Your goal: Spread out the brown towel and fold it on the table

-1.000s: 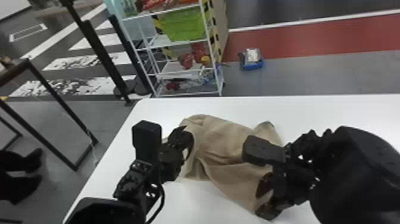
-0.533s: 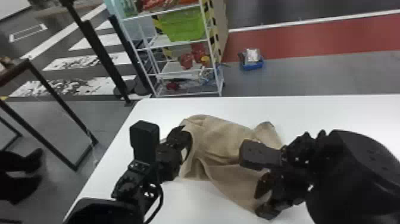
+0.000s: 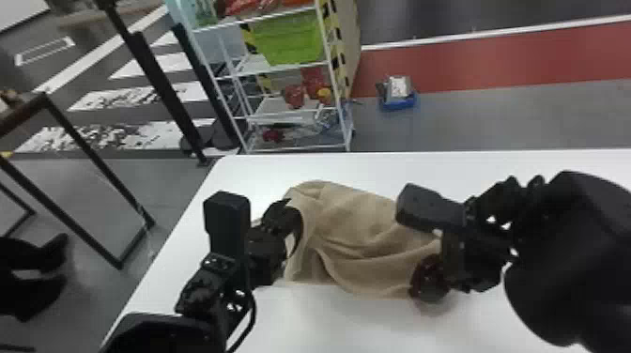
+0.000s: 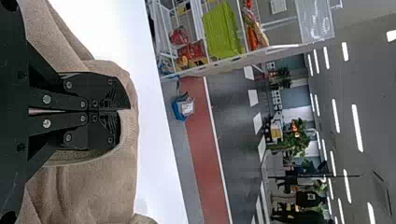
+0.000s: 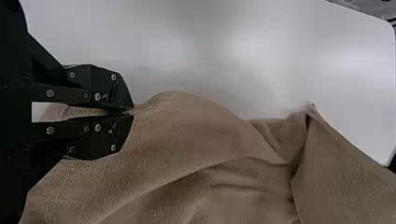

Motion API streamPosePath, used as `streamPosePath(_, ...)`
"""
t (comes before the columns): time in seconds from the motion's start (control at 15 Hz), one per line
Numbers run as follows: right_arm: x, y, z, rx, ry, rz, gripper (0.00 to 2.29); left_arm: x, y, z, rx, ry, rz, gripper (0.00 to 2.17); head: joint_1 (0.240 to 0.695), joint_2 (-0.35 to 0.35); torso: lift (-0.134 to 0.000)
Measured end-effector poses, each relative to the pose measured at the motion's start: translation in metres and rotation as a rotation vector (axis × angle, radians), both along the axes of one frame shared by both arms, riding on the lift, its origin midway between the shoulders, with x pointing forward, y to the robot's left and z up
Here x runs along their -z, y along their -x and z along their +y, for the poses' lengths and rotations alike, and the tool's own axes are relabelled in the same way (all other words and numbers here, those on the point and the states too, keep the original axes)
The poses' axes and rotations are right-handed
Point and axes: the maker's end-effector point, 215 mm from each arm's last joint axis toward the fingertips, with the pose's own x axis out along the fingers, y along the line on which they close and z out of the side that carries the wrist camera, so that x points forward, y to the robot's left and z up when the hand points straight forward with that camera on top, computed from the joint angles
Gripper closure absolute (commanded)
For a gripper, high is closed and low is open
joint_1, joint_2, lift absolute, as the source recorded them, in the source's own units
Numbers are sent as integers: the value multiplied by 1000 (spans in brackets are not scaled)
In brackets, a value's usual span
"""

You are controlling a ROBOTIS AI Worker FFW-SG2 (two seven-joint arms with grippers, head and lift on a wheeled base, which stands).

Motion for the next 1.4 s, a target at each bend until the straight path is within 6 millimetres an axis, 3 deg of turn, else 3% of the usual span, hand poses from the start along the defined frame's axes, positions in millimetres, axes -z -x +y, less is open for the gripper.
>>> streamPosePath(0.27,-73,-56,-42,139,-140,-66,1031,1,2,-3,9,3,3,1534,695,341,-124)
streamPosePath(0.4,-113,-83,-81,214,-201,-118,1031,4,7,-14,46,12,14,1534,695,294,-124)
streamPosePath(0.53,-153,-112,-126,297,-252,-174,1031,10,15,-36,117,21,36,1534,695,197,-124)
streamPosePath(0.6,-176,-126,-148,339,-283,-207,1031,14,18,-50,157,21,48,1470,695,160,-124)
streamPosePath(0.73,-212,-146,-182,405,-330,-261,1031,22,20,-74,207,12,64,1126,695,100,-124)
streamPosePath(0.8,-226,-154,-198,433,-349,-284,1031,28,21,-90,246,8,78,772,695,70,-124)
streamPosePath(0.93,-244,-165,-225,470,-362,-320,1031,38,26,-114,327,-6,100,73,692,-10,-124)
streamPosePath(1.2,-246,-175,-259,507,-354,-342,1031,65,52,-138,492,-28,188,33,695,-77,-124)
streamPosePath(1.4,-243,-176,-264,508,-354,-345,1031,79,65,-122,512,-83,243,130,695,-76,-124)
